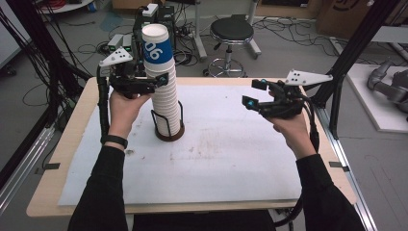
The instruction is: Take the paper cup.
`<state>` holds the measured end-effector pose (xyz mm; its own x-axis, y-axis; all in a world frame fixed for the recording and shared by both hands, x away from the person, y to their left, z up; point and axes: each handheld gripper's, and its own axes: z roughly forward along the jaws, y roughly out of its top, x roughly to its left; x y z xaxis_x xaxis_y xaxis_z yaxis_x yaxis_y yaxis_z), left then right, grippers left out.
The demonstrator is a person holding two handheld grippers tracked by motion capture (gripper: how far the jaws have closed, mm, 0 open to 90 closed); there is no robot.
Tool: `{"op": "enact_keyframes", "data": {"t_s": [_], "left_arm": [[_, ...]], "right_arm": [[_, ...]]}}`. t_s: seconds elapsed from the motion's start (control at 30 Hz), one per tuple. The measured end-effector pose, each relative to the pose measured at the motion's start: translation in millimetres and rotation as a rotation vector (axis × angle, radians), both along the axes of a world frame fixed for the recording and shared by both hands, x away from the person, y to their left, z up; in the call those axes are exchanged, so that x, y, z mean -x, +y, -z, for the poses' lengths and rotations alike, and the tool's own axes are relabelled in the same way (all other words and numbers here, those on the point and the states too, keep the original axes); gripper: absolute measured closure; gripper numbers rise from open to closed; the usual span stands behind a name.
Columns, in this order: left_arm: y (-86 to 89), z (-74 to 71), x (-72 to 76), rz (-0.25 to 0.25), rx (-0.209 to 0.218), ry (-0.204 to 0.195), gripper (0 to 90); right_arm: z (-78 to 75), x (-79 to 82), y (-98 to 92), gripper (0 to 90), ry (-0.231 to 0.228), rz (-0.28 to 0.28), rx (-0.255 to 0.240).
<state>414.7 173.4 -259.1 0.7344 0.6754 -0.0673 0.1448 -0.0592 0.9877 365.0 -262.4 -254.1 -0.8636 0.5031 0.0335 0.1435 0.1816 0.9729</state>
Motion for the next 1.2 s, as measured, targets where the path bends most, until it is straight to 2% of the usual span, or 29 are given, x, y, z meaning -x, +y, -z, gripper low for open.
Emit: {"op": "enact_keyframes", "data": {"t_s": [0.03,0.27,0.53,0.67,0.83,0.97,1.2], "left_arm": [[-0.1,0.1,0.0,0.0,0.001,-0.001,12.6],[0.1,0.4,-0.8,0.002,0.004,-0.002,12.7],[0.5,0.5,-1.0,0.003,0.003,-0.004,12.7],[0.0,0.4,-0.6,0.002,0.006,-0.002,12.7],[-0.9,0.3,-0.4,0.0,0.001,-0.003,12.7],[-0.4,0.5,-0.8,0.0,0.004,-0.001,12.7],[-0.1,0.7,-1.4,0.002,0.007,-0.003,12.7]], "right_arm": [[0.0,0.0,0.0,23.0,0.0,0.0,0.0],[-25.2,-16.2,20.9,23.3,-0.016,-0.035,-0.007],[-48.0,-33.6,46.8,23.6,-0.033,-0.06,-0.035],[-58.3,-40.7,63.0,23.7,-0.049,-0.065,-0.041],[-71.3,-50.3,83.8,23.6,-0.043,-0.092,-0.061],[-80.6,-55.1,101.6,23.6,-0.047,-0.111,-0.044],[-92.0,-64.4,134.6,23.6,-0.034,-0.144,-0.064]]}}
